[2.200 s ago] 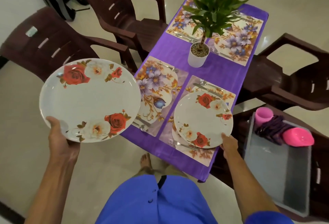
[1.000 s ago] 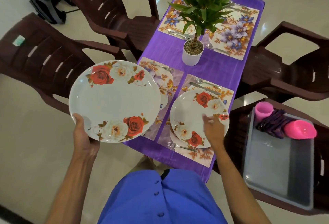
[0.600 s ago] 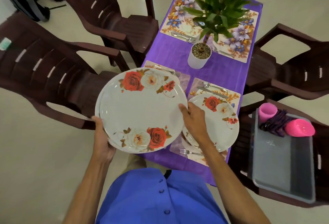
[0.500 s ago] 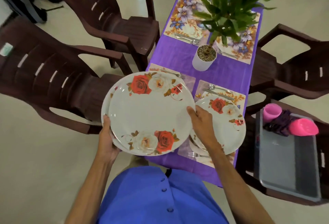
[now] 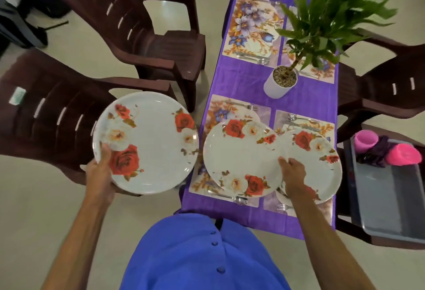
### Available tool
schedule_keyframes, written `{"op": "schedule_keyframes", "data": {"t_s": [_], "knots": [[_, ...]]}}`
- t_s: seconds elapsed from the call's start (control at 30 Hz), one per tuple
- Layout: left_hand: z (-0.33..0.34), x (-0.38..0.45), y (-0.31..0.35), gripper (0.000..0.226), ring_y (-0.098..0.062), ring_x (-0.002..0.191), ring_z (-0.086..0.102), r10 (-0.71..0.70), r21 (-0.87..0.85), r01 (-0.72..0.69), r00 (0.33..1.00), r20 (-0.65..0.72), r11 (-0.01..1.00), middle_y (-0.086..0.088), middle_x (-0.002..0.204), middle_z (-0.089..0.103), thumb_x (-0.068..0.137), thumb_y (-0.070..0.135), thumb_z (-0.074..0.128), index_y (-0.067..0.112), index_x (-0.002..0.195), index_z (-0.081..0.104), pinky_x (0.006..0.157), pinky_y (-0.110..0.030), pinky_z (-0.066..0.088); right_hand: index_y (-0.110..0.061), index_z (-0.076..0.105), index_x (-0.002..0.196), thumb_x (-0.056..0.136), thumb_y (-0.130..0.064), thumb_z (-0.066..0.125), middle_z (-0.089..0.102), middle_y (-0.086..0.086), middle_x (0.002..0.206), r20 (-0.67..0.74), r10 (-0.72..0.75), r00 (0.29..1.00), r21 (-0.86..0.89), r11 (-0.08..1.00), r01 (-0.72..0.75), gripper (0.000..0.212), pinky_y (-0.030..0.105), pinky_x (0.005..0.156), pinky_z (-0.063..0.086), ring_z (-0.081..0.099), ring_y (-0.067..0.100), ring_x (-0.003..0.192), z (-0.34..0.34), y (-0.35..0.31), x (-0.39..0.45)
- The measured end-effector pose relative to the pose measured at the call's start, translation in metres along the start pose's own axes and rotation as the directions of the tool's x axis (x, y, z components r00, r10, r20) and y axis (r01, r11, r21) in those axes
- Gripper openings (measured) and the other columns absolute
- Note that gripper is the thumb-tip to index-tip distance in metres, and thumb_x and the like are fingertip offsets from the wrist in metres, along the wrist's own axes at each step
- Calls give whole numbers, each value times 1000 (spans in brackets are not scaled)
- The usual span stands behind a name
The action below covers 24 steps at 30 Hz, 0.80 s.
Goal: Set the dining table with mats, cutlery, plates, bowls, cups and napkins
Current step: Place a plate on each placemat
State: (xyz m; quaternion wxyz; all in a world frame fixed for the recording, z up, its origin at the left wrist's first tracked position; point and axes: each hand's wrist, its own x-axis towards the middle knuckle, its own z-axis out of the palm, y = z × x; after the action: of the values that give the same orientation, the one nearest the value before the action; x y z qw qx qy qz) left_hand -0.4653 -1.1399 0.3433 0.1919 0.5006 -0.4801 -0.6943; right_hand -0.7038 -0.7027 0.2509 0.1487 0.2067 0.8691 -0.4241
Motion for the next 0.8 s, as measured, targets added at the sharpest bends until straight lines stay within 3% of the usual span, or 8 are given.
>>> {"op": "schedule_keyframes", "data": {"t_s": [0.07, 0.13, 0.23, 0.37, 0.57, 0.8], "knots": [[-15, 11, 7, 44, -15, 87, 78, 27, 18, -26, 1000, -12, 999, 2, 107, 80, 102, 46, 61, 10, 127, 68, 62, -41, 66, -3, 68, 80, 96, -23, 68, 67, 14, 82, 13, 38, 999, -13, 999, -37, 26, 35, 73, 49, 64, 33, 82, 15, 8, 1], [-29, 19, 12, 47, -12, 87, 78, 38, 2, -38, 999, -38, 999, 4, 107, 79, 102, 46, 61, 8, 130, 67, 68, -34, 66, -6, 69, 83, 96, -24, 68, 70, 13, 86, 15, 62, 998, -6, 998, -62, 22, 39, 77, 55, 67, 35, 85, 30, 10, 1], [-42, 26, 14, 46, -13, 89, 77, 18, -27, -19, 999, -40, 999, 1, 111, 78, 101, 51, 61, 14, 126, 69, 65, -33, 65, -1, 73, 91, 97, -23, 67, 72, 15, 93, 24, 114, 993, 32, 993, -115, 24, 40, 77, 57, 67, 33, 86, 49, 10, 2], [-45, 29, 11, 40, -14, 86, 78, -9, -26, 9, 1000, -26, 1000, 3, 106, 79, 102, 54, 58, 19, 109, 75, 60, -32, 64, 1, 73, 90, 93, -31, 67, 74, 17, 90, 13, 131, 991, -18, 991, -131, 32, 53, 84, 60, 71, 38, 88, 66, 15, 14], [-51, 46, 6, 59, -22, 100, 77, -65, -10, 65, 997, -46, 998, -10, 130, 72, 97, 60, 63, 13, 133, 68, 69, -41, 66, 0, 74, 98, 96, -33, 65, 74, 14, 94, 3, 157, 988, -26, 987, -156, 35, 43, 87, 59, 70, 32, 89, 78, 13, 25], [-43, 45, 1, 77, -32, 127, 65, -60, -25, 60, 998, -19, 998, -13, 141, 65, 93, 68, 63, 11, 145, 59, 93, -50, 60, 4, 70, 82, 93, -12, 60, 65, 15, 77, -51, 95, 994, -250, 963, -105, 22, 25, 62, 36, 62, 31, 76, 82, 9, 21]]}}
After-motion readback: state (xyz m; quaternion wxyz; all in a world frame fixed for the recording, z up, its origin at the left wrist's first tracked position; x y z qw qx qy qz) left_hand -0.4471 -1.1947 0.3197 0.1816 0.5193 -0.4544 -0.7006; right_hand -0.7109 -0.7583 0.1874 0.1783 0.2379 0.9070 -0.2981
